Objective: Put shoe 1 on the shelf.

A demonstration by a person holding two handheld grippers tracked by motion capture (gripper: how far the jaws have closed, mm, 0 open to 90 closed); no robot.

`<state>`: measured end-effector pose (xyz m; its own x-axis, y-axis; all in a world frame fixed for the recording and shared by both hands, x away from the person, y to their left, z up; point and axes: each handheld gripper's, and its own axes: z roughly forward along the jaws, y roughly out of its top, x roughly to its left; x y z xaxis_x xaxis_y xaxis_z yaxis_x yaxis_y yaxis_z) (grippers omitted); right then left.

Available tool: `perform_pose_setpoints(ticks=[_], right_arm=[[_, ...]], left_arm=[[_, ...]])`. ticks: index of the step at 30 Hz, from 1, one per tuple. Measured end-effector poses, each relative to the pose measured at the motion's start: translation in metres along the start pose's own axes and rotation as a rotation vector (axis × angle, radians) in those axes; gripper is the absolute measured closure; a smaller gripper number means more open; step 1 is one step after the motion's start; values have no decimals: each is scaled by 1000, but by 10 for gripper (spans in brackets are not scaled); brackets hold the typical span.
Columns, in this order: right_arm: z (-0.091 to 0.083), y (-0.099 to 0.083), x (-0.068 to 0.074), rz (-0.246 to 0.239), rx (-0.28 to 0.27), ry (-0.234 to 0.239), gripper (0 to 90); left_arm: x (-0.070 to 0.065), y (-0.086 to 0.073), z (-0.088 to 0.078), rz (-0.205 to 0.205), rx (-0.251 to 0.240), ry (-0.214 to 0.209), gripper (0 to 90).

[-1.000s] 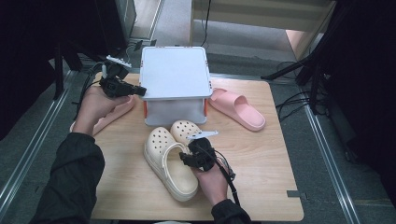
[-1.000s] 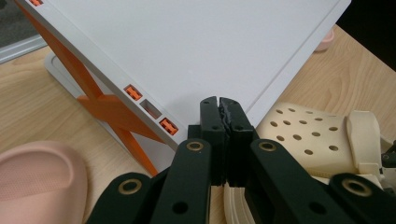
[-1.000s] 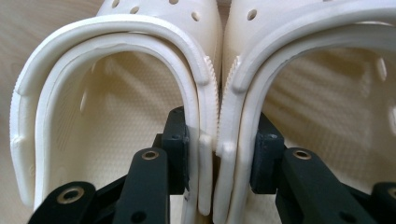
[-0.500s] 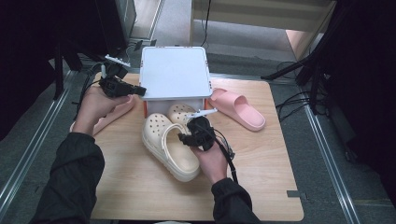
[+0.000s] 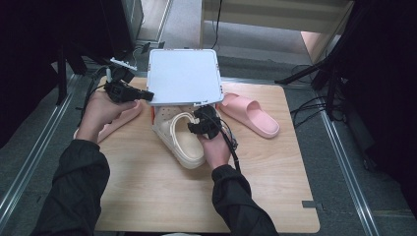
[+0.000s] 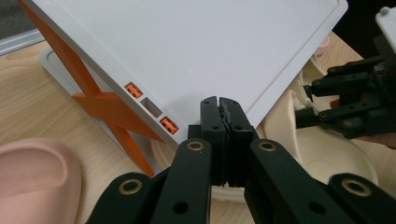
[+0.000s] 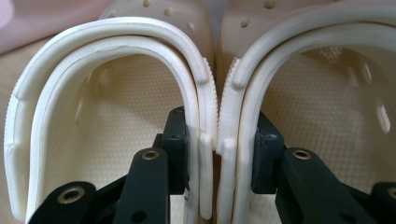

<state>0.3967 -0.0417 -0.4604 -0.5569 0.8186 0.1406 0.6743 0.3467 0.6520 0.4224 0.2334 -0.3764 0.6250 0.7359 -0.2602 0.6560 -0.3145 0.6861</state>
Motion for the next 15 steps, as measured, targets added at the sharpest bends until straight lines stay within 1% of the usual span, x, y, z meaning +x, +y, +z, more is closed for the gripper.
perform_pose_setpoints(ticks=[1, 2, 4, 5, 6, 8, 10, 12, 14, 15], right_arm=[[6, 2, -1, 12, 6, -14, 664], [9, 3, -2, 12, 7, -22, 664], [12, 4, -2, 12, 5, -27, 664], [14, 4, 0, 9, -11, -31, 663], [15, 5, 2, -2, -18, -47, 662], [19, 4, 4, -15, -24, -58, 661], [22, 3, 5, -18, -26, -64, 659], [25, 4, 2, -7, -30, -63, 657], [27, 3, -1, 15, -37, -45, 652], [27, 3, -2, 16, -35, -39, 651]], left_arm=[[0, 0, 0, -1, -1, -2, 891], [0, 0, 0, -1, 0, -4, 891], [0, 0, 0, -1, 0, -3, 891], [0, 0, 0, 0, 1, -3, 891], [0, 0, 0, -1, 0, -3, 891], [0, 0, 0, -1, -1, -3, 891], [0, 0, 0, -1, -2, -2, 891], [0, 0, 0, -1, -2, -2, 891], [0, -1, 0, -2, -2, -1, 891], [0, -1, 0, -2, -3, -2, 891]])
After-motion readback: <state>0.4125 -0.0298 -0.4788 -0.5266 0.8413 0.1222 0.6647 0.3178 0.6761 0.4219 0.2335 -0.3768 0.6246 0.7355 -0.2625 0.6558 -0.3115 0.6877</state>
